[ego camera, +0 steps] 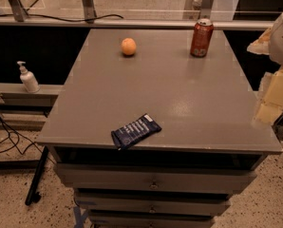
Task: Move orange near rxbar blueberry
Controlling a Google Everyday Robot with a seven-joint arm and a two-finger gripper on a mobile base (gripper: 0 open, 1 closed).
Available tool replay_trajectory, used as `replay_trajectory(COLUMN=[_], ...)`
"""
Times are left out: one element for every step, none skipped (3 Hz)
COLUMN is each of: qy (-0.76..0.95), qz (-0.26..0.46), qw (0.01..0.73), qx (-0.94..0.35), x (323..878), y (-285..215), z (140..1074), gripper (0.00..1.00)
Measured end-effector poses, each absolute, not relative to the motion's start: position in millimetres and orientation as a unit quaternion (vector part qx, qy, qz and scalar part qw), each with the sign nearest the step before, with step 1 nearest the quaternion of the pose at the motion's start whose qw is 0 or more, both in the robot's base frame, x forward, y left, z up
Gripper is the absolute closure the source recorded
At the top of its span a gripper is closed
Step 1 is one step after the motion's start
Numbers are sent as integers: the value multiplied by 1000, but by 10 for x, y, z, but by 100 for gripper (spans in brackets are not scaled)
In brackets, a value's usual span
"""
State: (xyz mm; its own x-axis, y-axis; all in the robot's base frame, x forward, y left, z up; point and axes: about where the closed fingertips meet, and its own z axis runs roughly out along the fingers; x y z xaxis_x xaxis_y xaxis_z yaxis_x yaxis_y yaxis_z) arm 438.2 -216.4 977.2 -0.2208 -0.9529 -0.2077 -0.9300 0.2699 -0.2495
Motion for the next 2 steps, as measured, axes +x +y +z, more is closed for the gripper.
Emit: replay_trajectory(qy=[780, 779], qz=[-36, -30], qw=[161, 173], qx=[-603, -603], x=[4382, 4457], y=[-2164, -2122], z=[9772, 9787], gripper=[0, 0])
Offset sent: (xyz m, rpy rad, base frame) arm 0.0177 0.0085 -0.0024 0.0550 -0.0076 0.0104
